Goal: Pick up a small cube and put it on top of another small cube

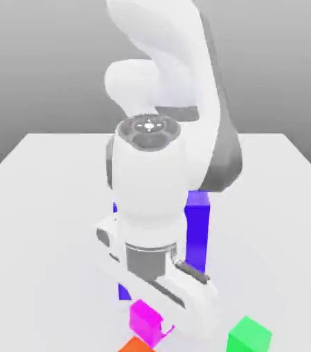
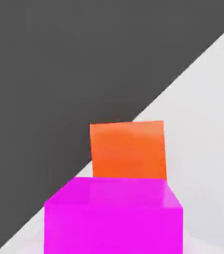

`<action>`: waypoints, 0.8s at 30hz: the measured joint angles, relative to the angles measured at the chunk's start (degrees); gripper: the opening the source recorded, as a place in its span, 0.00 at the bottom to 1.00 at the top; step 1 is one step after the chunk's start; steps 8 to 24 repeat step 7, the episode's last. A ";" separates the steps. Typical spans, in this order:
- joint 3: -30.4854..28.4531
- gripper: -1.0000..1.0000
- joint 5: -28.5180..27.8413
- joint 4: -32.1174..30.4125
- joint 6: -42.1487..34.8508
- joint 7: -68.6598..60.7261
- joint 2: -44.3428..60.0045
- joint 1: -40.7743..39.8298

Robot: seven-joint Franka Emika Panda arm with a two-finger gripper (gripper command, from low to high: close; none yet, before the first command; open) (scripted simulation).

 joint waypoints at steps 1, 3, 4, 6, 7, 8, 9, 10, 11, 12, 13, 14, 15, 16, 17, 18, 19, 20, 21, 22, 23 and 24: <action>0.91 0.00 -1.26 0.06 0.63 0.26 0.84 1.79; 1.04 0.00 -5.01 0.74 3.64 1.88 5.00 5.83; 0.75 1.00 -6.10 0.93 4.74 2.44 6.41 6.89; 0.75 1.00 -6.10 0.93 4.74 2.44 6.41 6.89; 0.75 1.00 -6.10 0.93 4.74 2.44 6.41 6.89; 0.75 1.00 -6.10 0.93 4.74 2.44 6.41 6.89; 0.75 1.00 -6.10 0.93 4.74 2.44 6.41 6.89; 0.75 1.00 -6.10 0.93 4.74 2.44 6.41 6.89; 0.75 1.00 -6.10 0.93 4.74 2.44 6.41 6.89; 0.75 1.00 -6.10 0.93 4.74 2.44 6.41 6.89; 0.75 1.00 -6.10 0.93 4.74 2.44 6.41 6.89; 0.75 1.00 -6.10 0.93 4.74 2.44 6.41 6.89; 0.75 1.00 -6.10 0.93 4.74 2.44 6.41 6.89; 0.75 1.00 -6.10 0.93 4.74 2.44 6.41 6.89; 0.75 1.00 -6.10 0.93 4.74 2.44 6.41 6.89; 0.75 1.00 -6.10 0.93 4.74 2.44 6.41 6.89; 0.75 1.00 -6.10 0.93 4.74 2.44 6.41 6.89; 0.75 1.00 -6.10 0.93 4.74 2.44 6.41 6.89; 0.75 1.00 -6.10 0.93 4.74 2.44 6.41 6.89; 0.75 1.00 -6.10 0.93 4.74 2.44 6.41 6.89; 0.75 1.00 -6.10 0.93 4.74 2.44 6.41 6.89; 0.75 1.00 -6.10 0.93 4.74 2.44 6.41 6.89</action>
